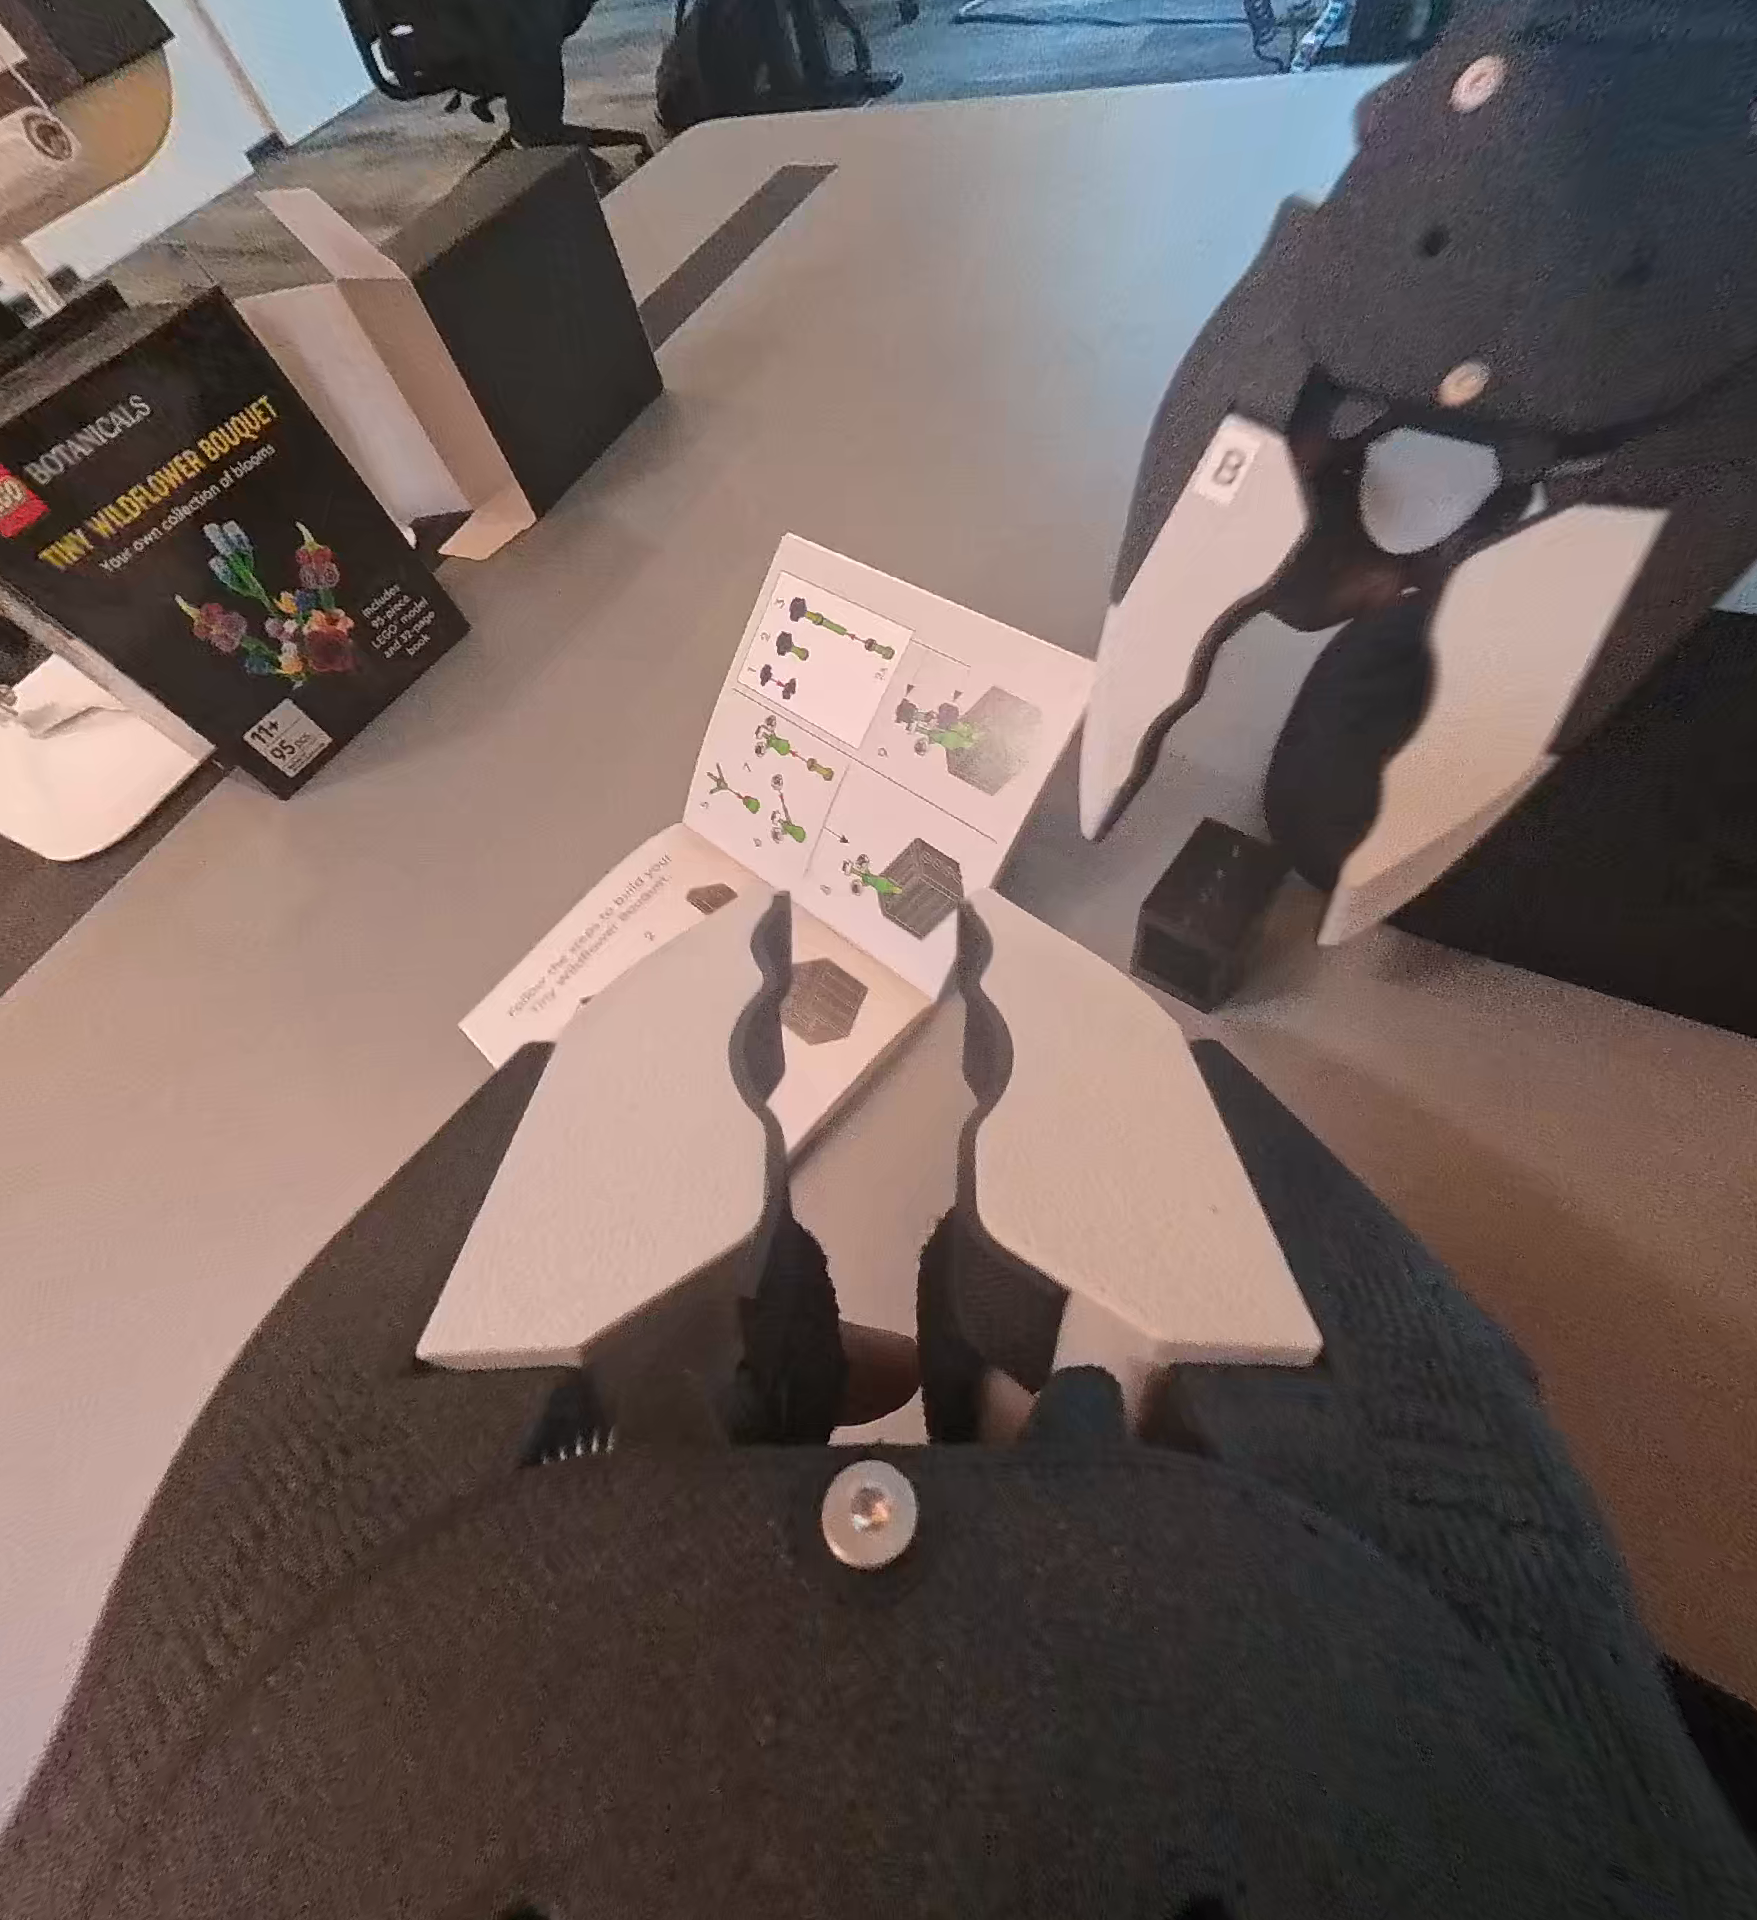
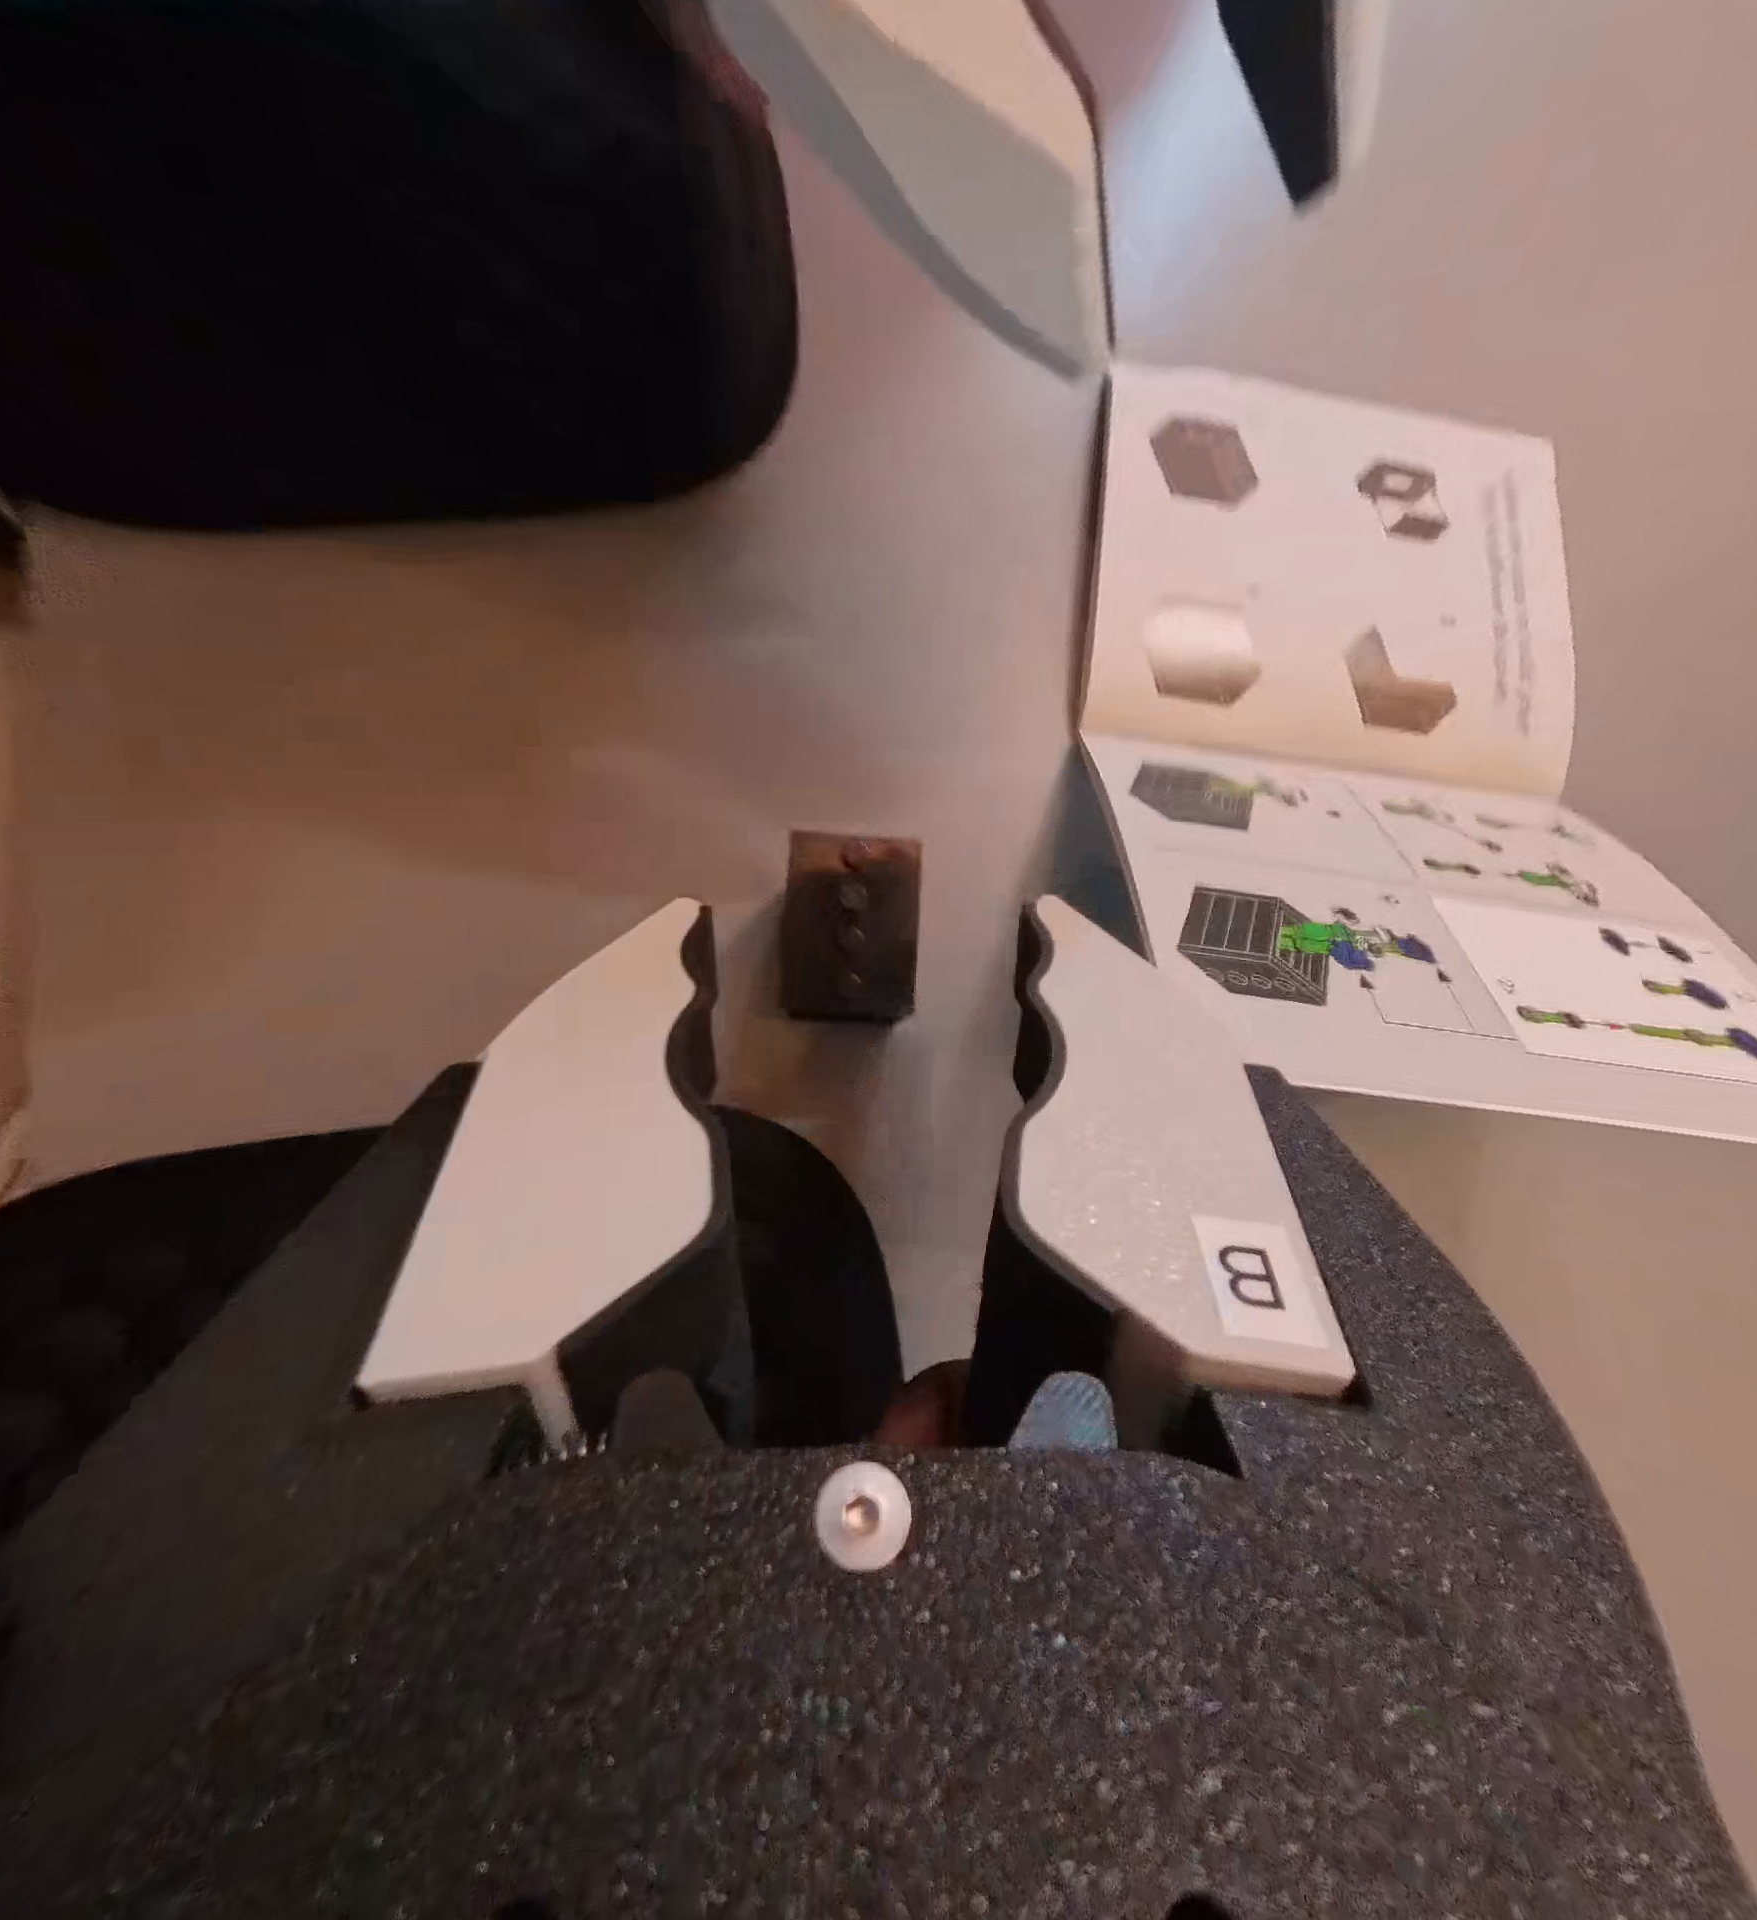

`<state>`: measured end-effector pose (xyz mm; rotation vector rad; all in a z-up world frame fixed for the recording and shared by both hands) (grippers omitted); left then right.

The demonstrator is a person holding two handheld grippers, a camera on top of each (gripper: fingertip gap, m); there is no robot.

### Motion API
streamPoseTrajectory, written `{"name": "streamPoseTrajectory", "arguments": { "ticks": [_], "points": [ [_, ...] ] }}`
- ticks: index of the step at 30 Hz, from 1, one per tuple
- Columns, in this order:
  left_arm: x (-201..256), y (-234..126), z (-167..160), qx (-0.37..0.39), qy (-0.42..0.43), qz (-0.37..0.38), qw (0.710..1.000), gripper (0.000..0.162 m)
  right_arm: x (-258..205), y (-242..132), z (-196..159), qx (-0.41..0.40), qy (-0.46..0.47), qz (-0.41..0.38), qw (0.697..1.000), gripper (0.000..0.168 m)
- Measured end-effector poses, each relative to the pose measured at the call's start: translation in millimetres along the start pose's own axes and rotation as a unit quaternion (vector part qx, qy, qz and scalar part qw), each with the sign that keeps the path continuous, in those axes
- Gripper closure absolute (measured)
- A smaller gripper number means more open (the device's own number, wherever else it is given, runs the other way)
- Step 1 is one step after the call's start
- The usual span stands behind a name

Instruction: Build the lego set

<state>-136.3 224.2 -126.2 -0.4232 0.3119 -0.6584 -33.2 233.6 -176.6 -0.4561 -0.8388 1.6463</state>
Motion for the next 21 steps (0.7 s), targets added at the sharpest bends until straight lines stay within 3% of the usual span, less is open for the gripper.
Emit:
{"name": "streamPoseTrajectory", "arguments": {
  "ticks": [2, 3, 6, 9, 13, 17, 21],
  "points": [
    [3, -4, -3, 0.01, -0.005, 0.002, 1.0, 0.131, -3, 7, -4, -0.02, -0.004, 0.014, 1.0, 0.12],
    [4, -6, -4, 0.017, -0.006, 0.002, 1.0, 0.131, -5, 9, -4, -0.026, -0.013, 0.021, 0.999, 0.141],
    [9, -9, -6, 0.037, -0.012, -0.008, 0.999, 0.131, -12, 4, 3, -0.056, -0.051, 0.047, 0.996, 0.142],
    [18, -12, -2, 0.069, -0.023, -0.025, 0.997, 0.131, -2, -23, 43, -0.028, -0.102, 0.072, 0.992, 0.142],
    [25, -5, -5, 0.078, -0.025, -0.041, 0.996, 0.131, 72, -42, 102, 0.02, -0.219, 0.035, 0.975, 0.142],
    [34, 1, -9, 0.076, -0.016, -0.066, 0.995, 0.131, 147, 5, 102, 0.005, -0.317, 0.103, 0.943, 0.142],
    [33, 5, -15, 0.067, -0.002, -0.065, 0.996, 0.131, 181, 61, 88, 0.054, -0.307, 0.198, 0.929, 0.142]
  ]
}}
Point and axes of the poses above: each gripper's, where its closed fingertips meet, y out along the fingers, z out of its top, x = y × z across the jaws, the point moved 3 cm from there along -y, back along the fingers, and after that the axes turned 5 degrees about -z, right-handed, at the moved point
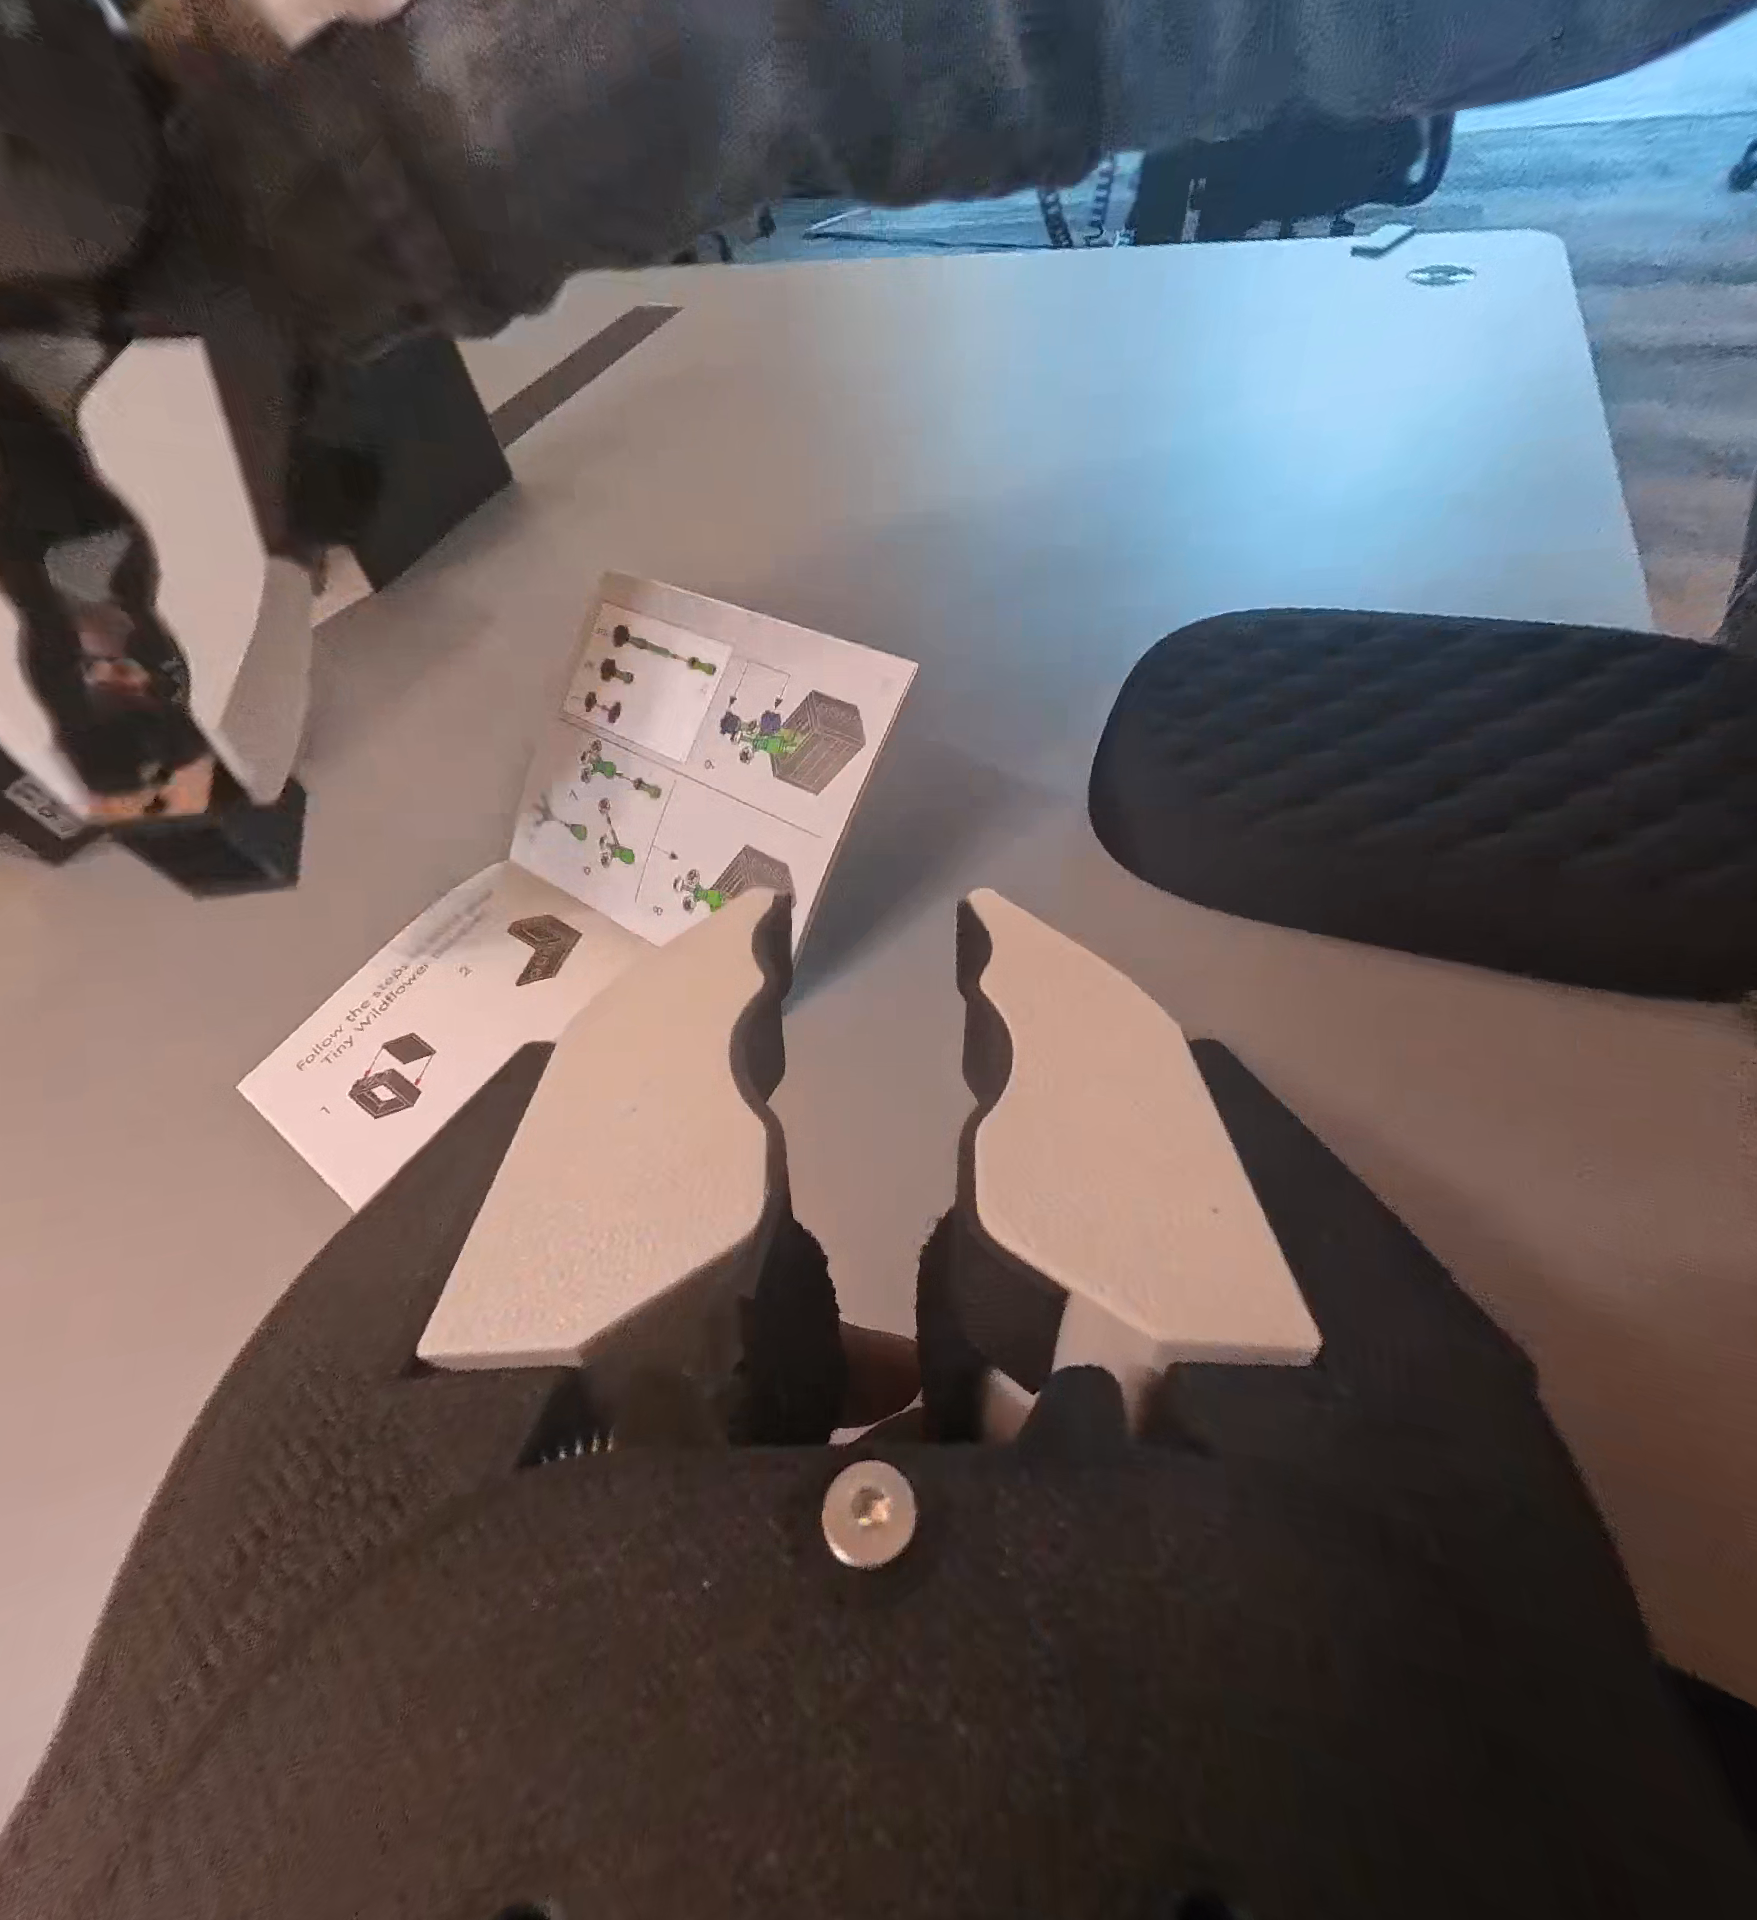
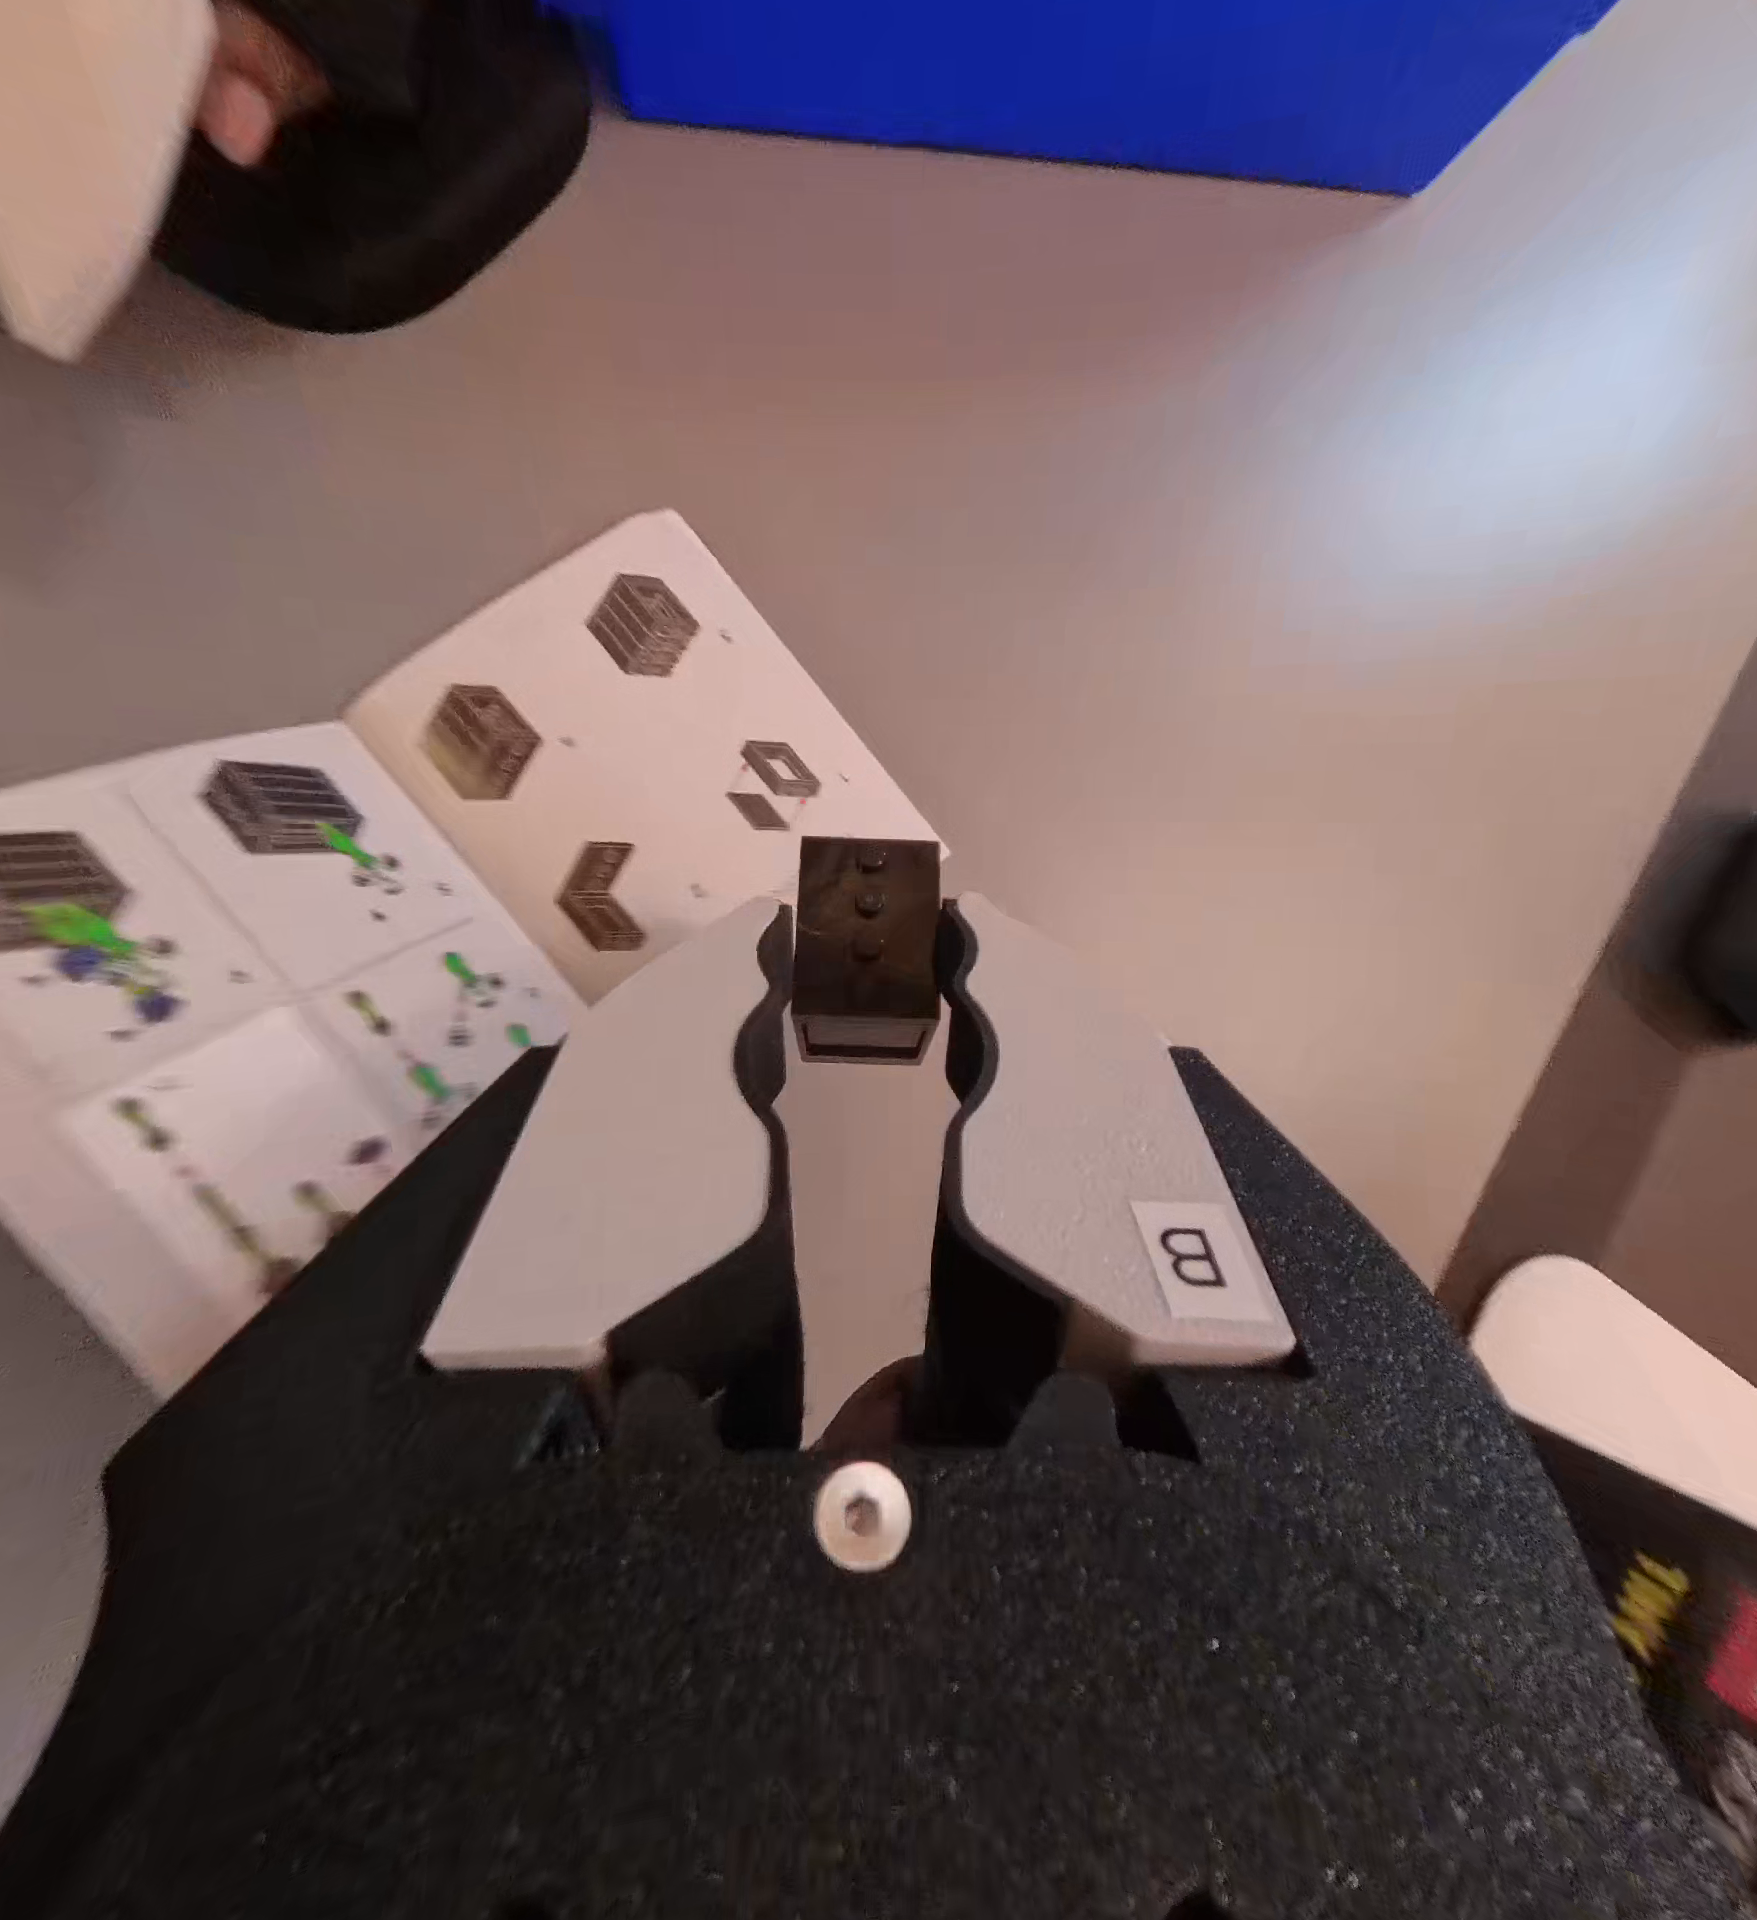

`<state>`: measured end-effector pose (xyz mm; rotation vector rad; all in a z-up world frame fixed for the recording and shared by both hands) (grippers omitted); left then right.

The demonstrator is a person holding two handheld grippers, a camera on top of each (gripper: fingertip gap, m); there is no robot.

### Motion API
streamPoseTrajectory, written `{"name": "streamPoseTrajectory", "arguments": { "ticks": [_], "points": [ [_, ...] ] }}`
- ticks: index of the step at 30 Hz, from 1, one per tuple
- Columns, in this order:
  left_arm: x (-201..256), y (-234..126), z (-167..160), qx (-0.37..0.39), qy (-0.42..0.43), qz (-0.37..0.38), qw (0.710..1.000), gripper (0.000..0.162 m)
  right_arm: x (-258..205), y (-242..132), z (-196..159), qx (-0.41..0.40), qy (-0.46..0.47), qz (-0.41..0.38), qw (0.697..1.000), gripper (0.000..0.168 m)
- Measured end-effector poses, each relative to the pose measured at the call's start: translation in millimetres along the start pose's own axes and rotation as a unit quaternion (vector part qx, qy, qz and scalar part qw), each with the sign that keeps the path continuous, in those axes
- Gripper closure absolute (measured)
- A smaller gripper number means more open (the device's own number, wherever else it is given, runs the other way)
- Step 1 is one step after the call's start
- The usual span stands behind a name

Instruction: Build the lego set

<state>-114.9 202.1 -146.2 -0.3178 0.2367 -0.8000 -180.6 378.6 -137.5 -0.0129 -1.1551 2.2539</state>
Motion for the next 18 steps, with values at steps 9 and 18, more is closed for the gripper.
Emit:
{"name": "streamPoseTrajectory", "arguments": {
  "ticks": [9, 18],
  "points": [
    [-1, 2, -2, 0.0, -0.014, -0.01, 1.0, 0.132, 8, 34, -37, -0.052, -0.028, 0.092, 0.994, 0.143],
    [-1, 4, -4, -0.006, -0.013, -0.012, 1.0, 0.132, 39, 0, -29, -0.13, 0.041, -0.105, 0.985, 0.122]
  ]
}}
Point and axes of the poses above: each gripper's, where its closed fingertips meet, y out along the fingers, z out of its top, x = y × z across the jaws, the point moved 3 cm from there along -y, back along the fingers, and after that the axes turned 5 degrees about -z, right-handed, at the moved point
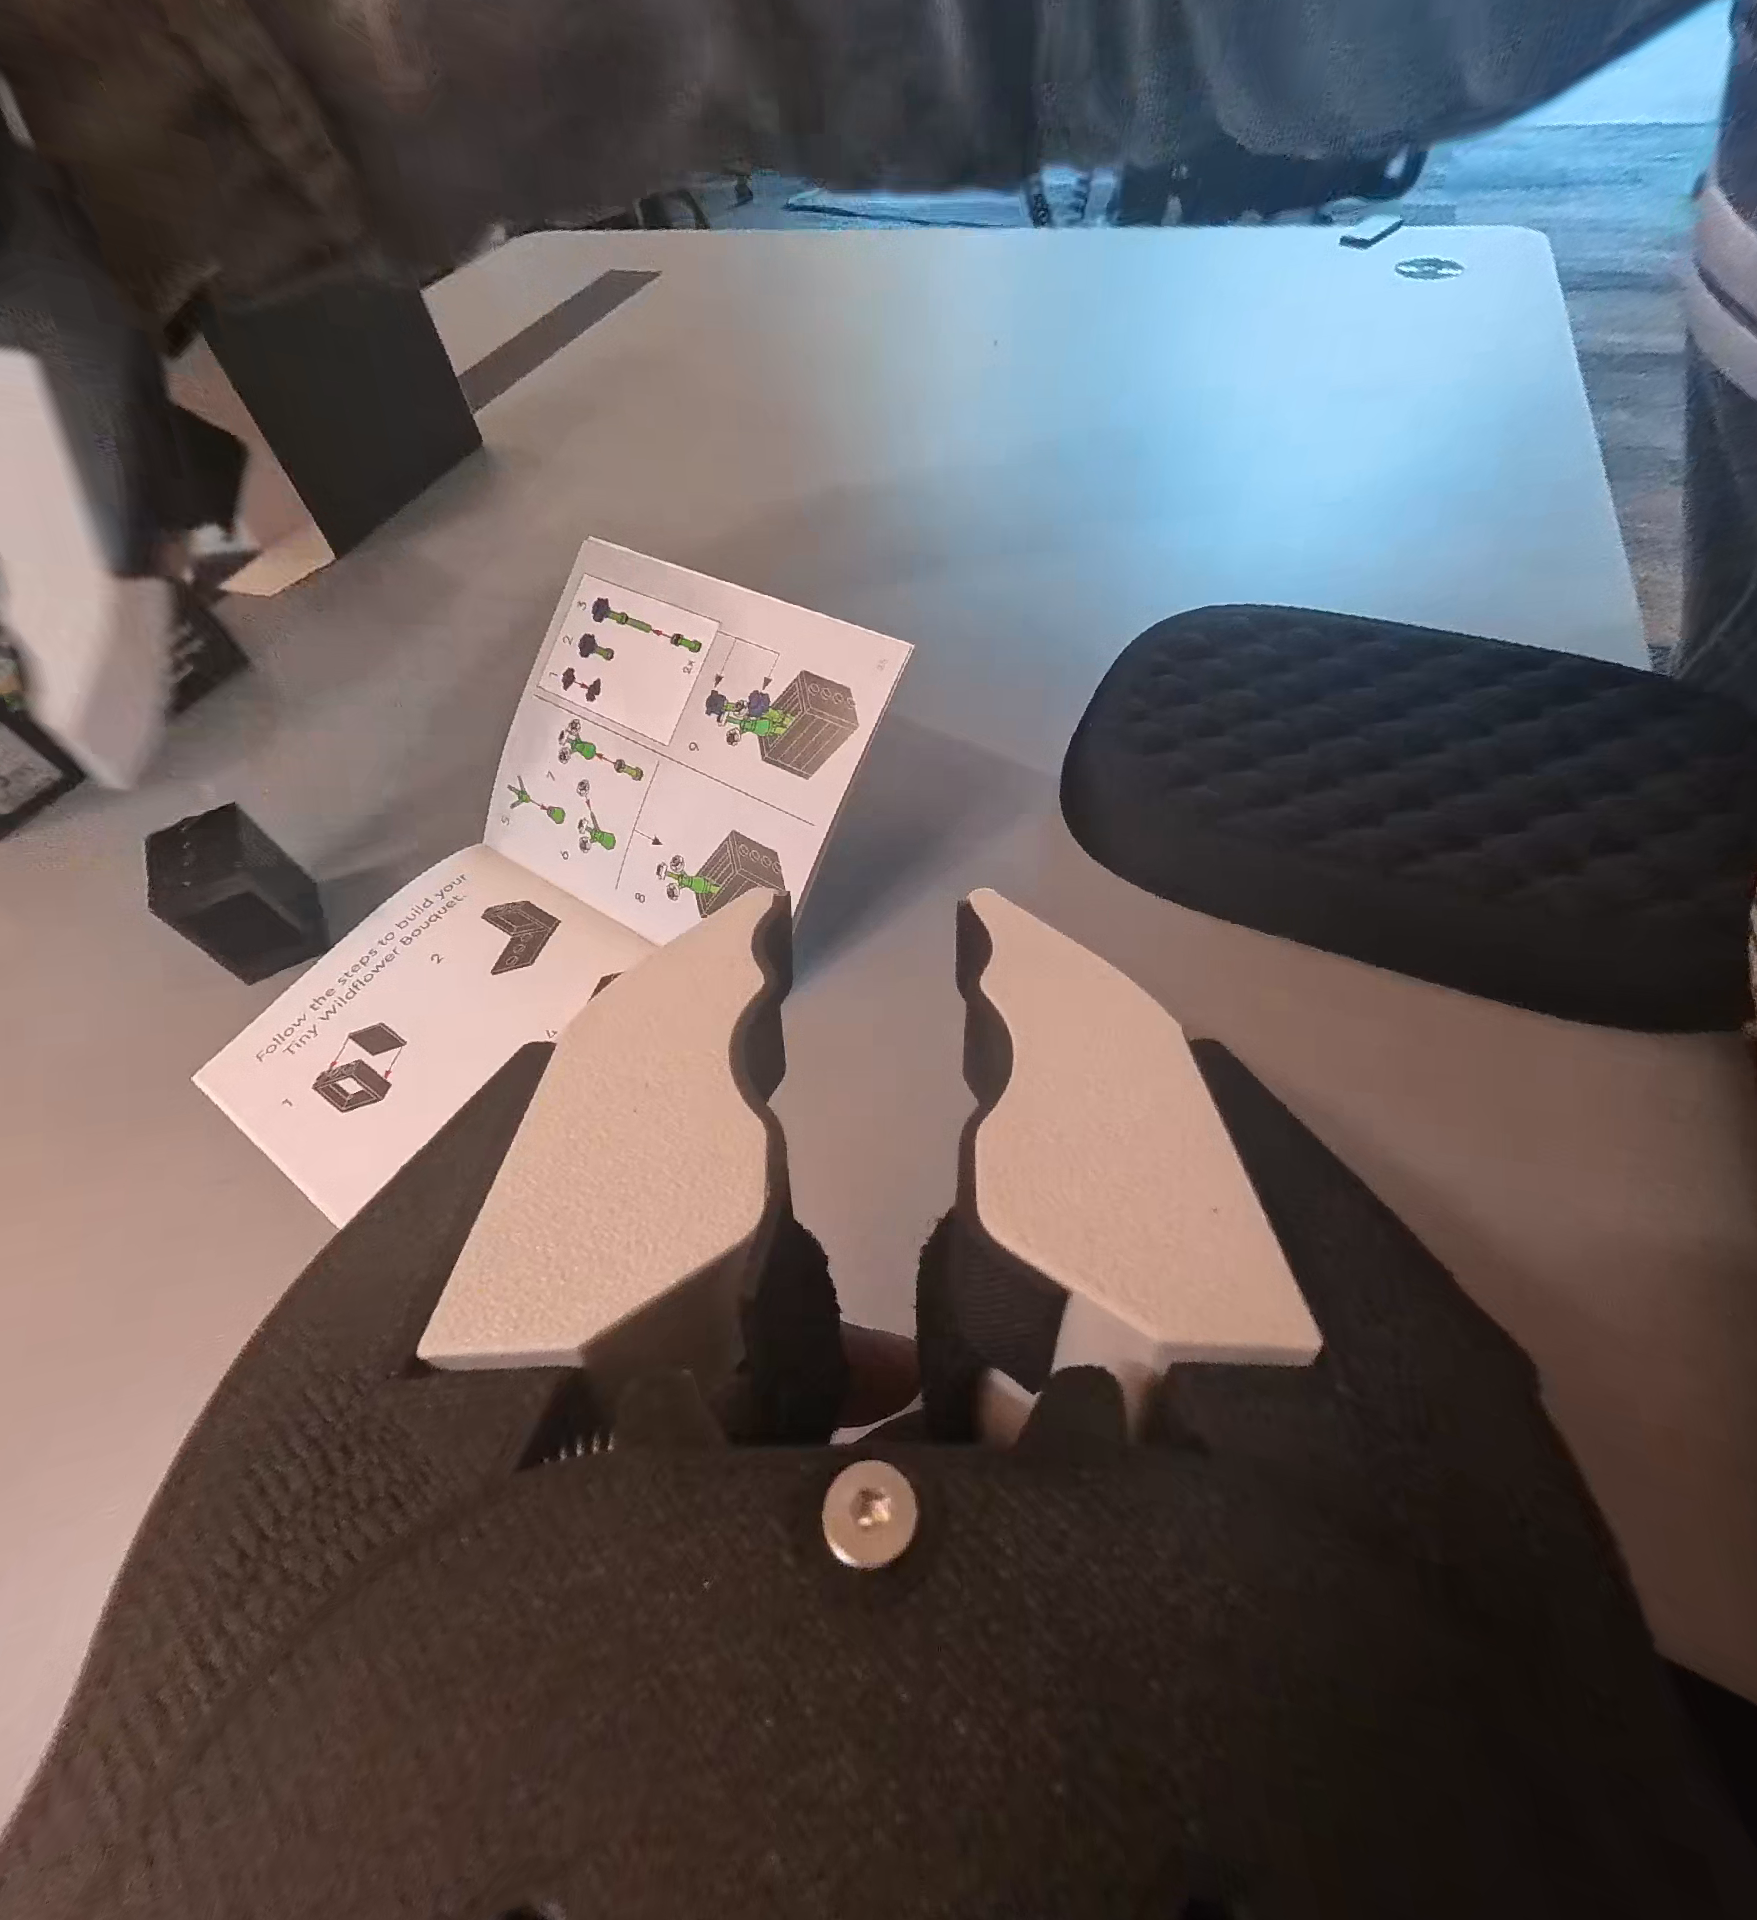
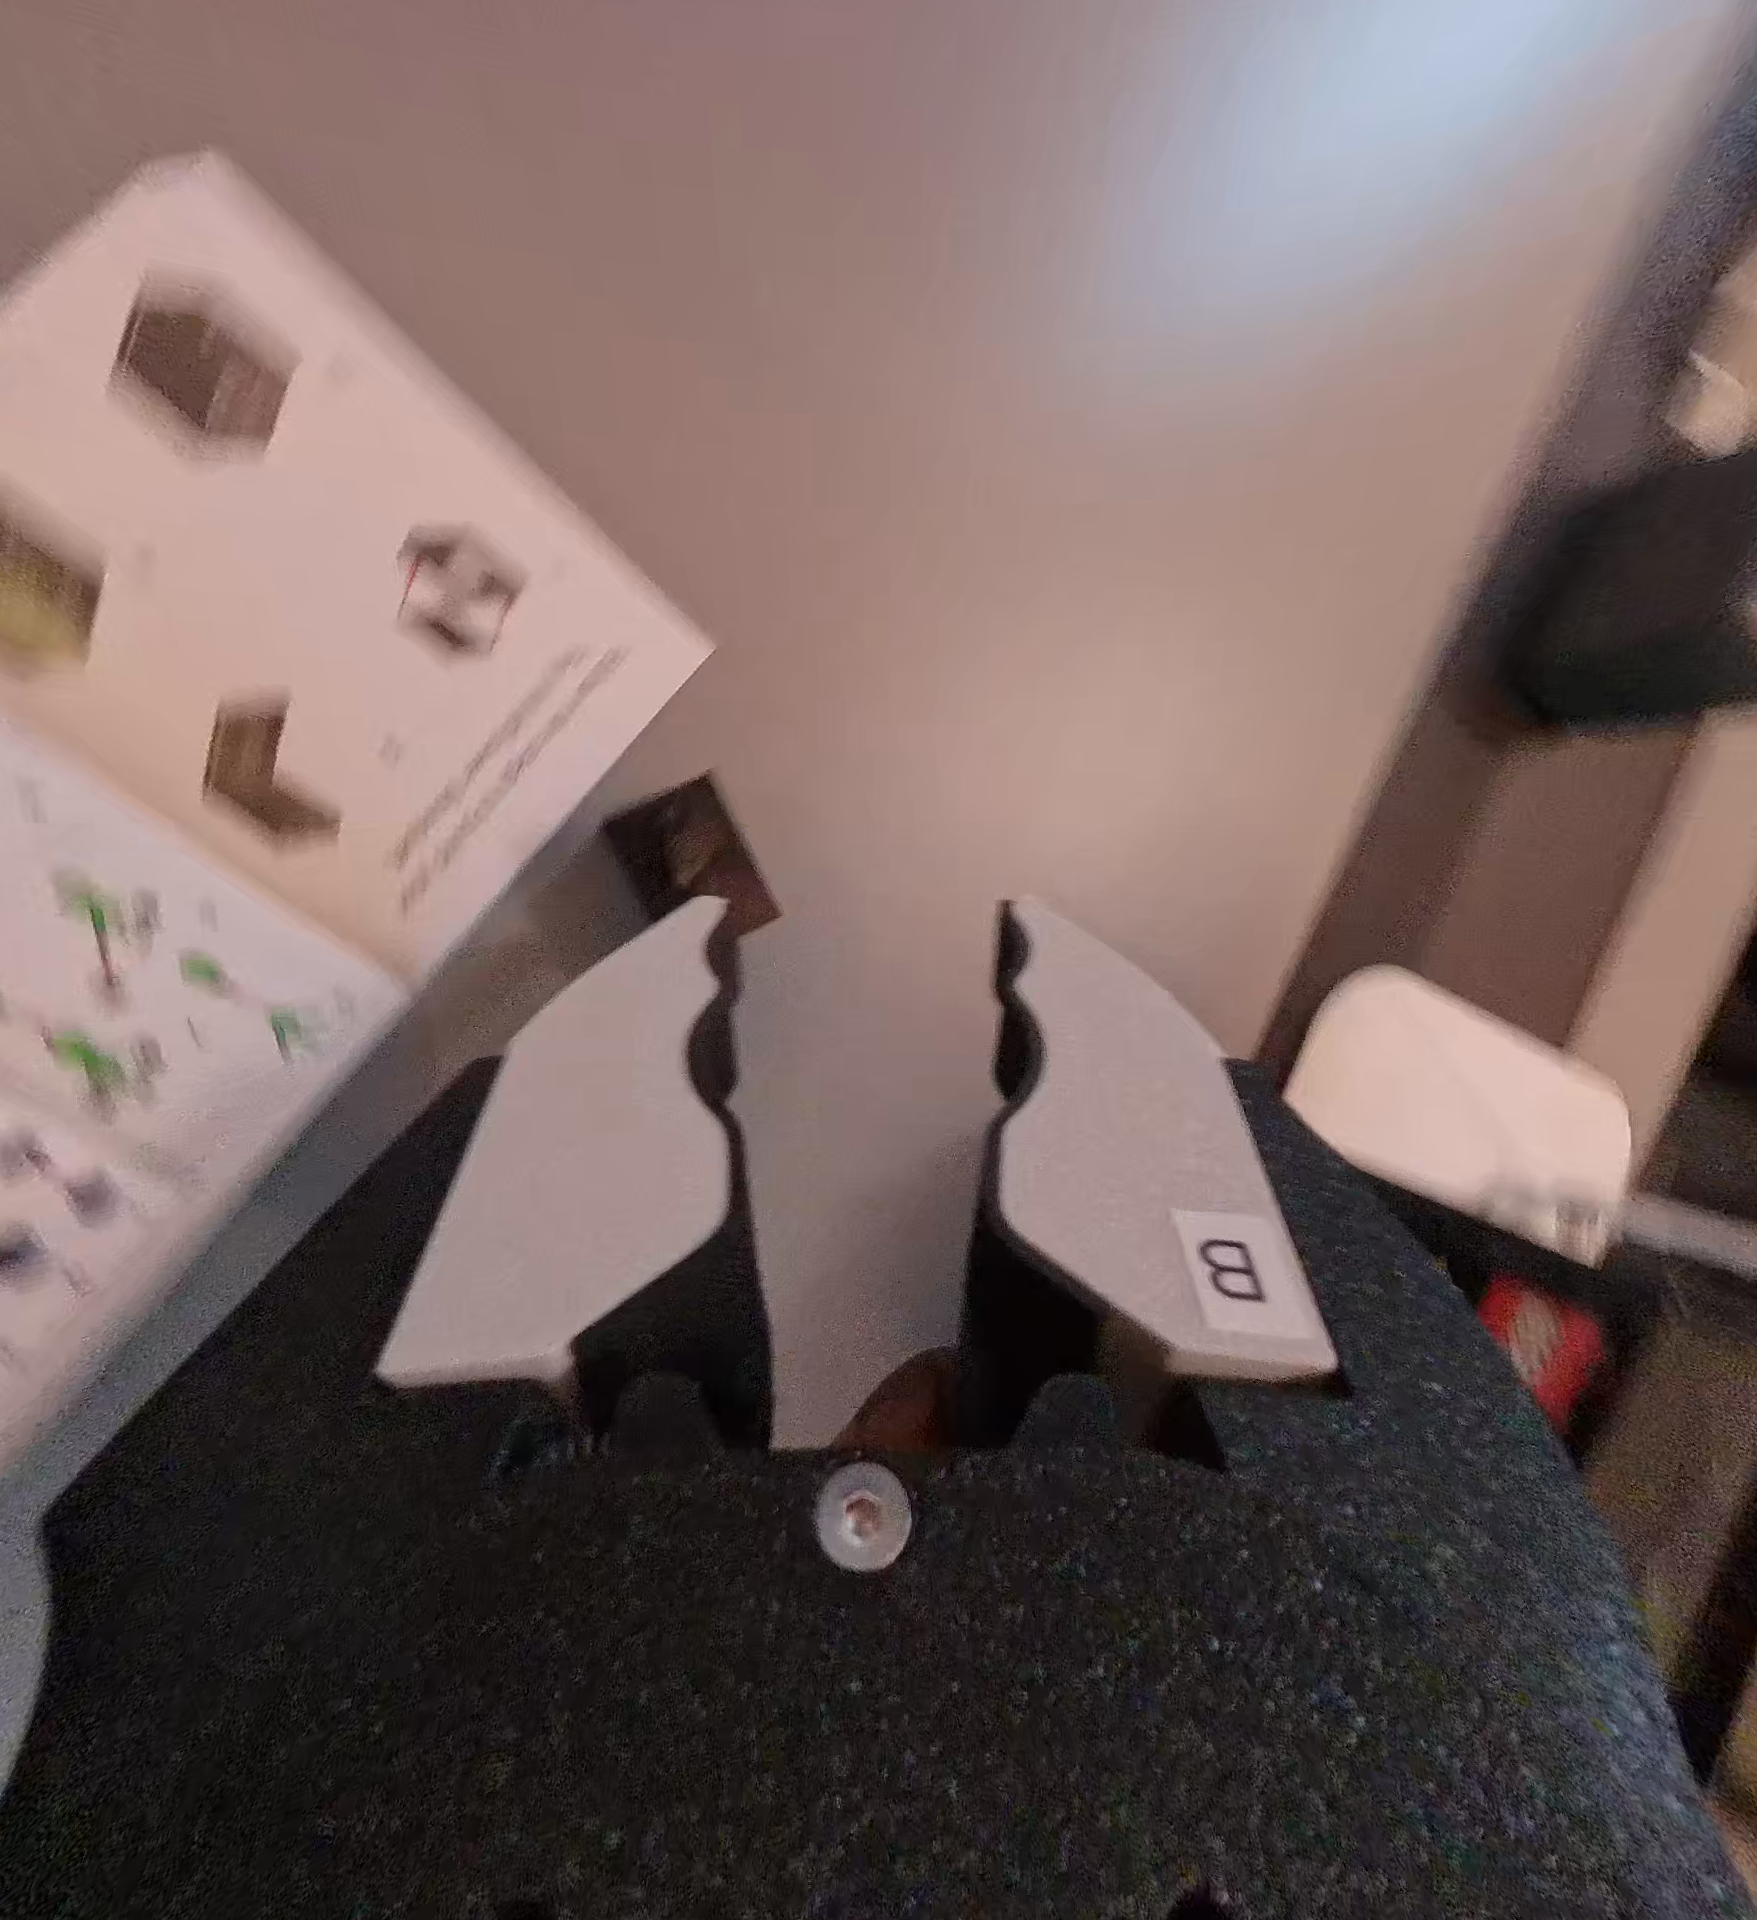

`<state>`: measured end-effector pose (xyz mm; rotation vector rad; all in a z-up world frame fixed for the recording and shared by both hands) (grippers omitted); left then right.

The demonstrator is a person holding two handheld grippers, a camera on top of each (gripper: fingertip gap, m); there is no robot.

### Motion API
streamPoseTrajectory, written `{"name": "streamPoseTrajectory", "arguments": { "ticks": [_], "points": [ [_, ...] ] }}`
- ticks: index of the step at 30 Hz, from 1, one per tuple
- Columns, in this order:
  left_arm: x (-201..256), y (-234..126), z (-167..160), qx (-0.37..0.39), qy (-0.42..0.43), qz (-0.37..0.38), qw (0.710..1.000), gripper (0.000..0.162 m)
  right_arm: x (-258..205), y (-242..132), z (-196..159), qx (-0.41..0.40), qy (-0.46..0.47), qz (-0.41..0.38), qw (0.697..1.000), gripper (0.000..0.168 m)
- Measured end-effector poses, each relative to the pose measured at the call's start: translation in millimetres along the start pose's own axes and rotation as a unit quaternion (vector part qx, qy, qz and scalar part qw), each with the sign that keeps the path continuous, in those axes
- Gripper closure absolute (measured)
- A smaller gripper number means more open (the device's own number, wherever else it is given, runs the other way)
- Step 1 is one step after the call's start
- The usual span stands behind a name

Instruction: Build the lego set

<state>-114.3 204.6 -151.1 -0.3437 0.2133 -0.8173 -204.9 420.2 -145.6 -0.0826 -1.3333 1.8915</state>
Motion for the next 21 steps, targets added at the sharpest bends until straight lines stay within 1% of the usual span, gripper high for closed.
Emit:
{"name": "streamPoseTrajectory", "arguments": {
  "ticks": [1, 2, 3, 4, 5, 6, 7, 9, 10, 12, 14, 15, 18, 21],
  "points": [
    [0, 0, 0, 0.0, 0.001, 0.0, 1.0, 0.131, 1, -8, 7, -0.004, 0.084, -0.034, 0.996, 0.129],
    [1, 0, 0, 0.0, 0.003, 0.0, 1.0, 0.131, -4, -14, 15, -0.003, 0.176, -0.051, 0.983, 0.129],
    [1, 0, 0, 0.0, 0.005, 0.0, 1.0, 0.131, -14, -19, 22, 0.008, 0.262, -0.064, 0.963, 0.128],
    [1, 0, 0, -0.001, 0.006, 0.0, 1.0, 0.131, -28, -21, 31, 0.033, 0.324, -0.067, 0.943, 0.129],
    [2, 0, 0, -0.002, 0.007, 0.0, 1.0, 0.131, -44, -22, 39, 0.059, 0.356, -0.057, 0.931, 0.136],
    [2, 0, 0, -0.002, 0.009, 0.0, 1.0, 0.131, -60, -19, 45, 0.075, 0.37, -0.05, 0.925, 0.142],
    [2, 0, 0, -0.003, 0.012, 0.001, 1.0, 0.131, -73, -13, 45, 0.072, 0.375, -0.047, 0.923, 0.14],
    [4, 1, -1, -0.01, 0.019, 0.001, 1.0, 0.132, -87, 3, 36, 0.038, 0.379, -0.046, 0.924, 0.112],
    [4, 2, -1, -0.011, 0.023, 0.001, 1.0, 0.132, -89, 9, 33, 0.037, 0.382, -0.041, 0.922, 0.106],
    [5, 2, -1, -0.012, 0.027, 0.003, 1.0, 0.132, -93, 17, 36, 0.064, 0.4, -0.003, 0.914, 0.105],
    [5, 2, -1, -0.012, 0.026, 0.003, 1.0, 0.131, -98, 21, 42, 0.095, 0.416, 0.038, 0.904, 0.097],
    [4, 2, -1, -0.011, 0.024, 0.003, 1.0, 0.131, -98, 23, 43, 0.105, 0.417, 0.045, 0.902, 0.091],
    [3, 2, -2, -0.01, 0.016, 0.001, 1.0, 0.131, -94, 28, 35, 0.108, 0.423, 0.026, 0.899, 0.073],
    [3, 2, -2, -0.012, 0.017, 0.001, 1.0, 0.131, -92, 25, 24, 0.097, 0.437, 0.009, 0.894, 0.067]
  ]
}}
Point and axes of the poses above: each gripper's, where its closed fingertips meet, y out along the fingers, z out of its top, x = y × z across the jaws, the point moved 3 cm from there along -y, back along the fingers, and after that the axes turned 5 degrees about -z, right-handed, at the moved point
